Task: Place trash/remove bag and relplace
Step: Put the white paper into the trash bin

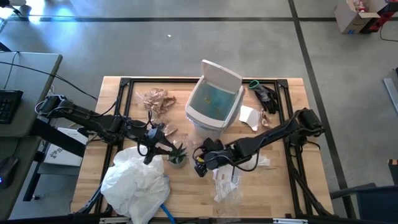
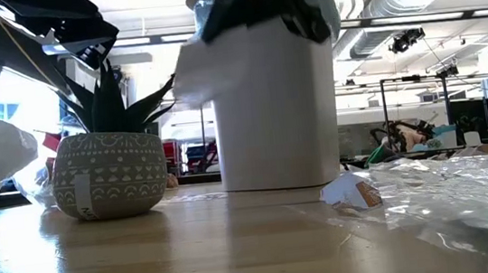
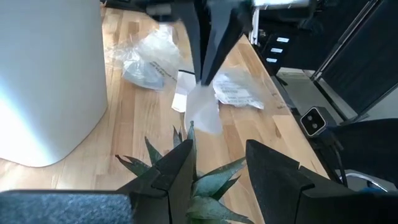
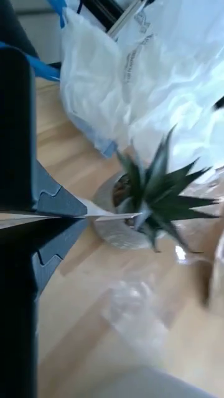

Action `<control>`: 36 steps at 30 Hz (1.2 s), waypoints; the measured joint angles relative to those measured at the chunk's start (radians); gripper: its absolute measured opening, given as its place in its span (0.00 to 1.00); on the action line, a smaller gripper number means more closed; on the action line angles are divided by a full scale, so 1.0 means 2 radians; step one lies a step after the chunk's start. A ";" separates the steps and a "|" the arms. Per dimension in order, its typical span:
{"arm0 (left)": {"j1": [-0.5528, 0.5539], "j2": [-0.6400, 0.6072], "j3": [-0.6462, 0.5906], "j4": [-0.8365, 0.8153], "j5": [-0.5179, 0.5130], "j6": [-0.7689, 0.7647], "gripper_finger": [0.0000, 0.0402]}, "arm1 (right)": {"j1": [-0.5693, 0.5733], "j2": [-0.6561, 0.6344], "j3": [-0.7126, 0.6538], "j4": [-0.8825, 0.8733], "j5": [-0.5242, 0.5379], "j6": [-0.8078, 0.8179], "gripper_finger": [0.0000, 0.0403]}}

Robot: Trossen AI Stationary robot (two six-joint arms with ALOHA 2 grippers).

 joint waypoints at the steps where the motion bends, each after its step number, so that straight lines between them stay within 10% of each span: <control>1: 0.000 0.000 0.000 0.000 0.000 0.000 0.33 | 0.000 0.000 0.014 -0.014 0.006 -0.006 0.00; 36: 0.000 0.000 0.000 -0.001 0.000 0.003 0.33 | -0.082 -0.013 0.453 -0.392 0.165 -0.232 0.00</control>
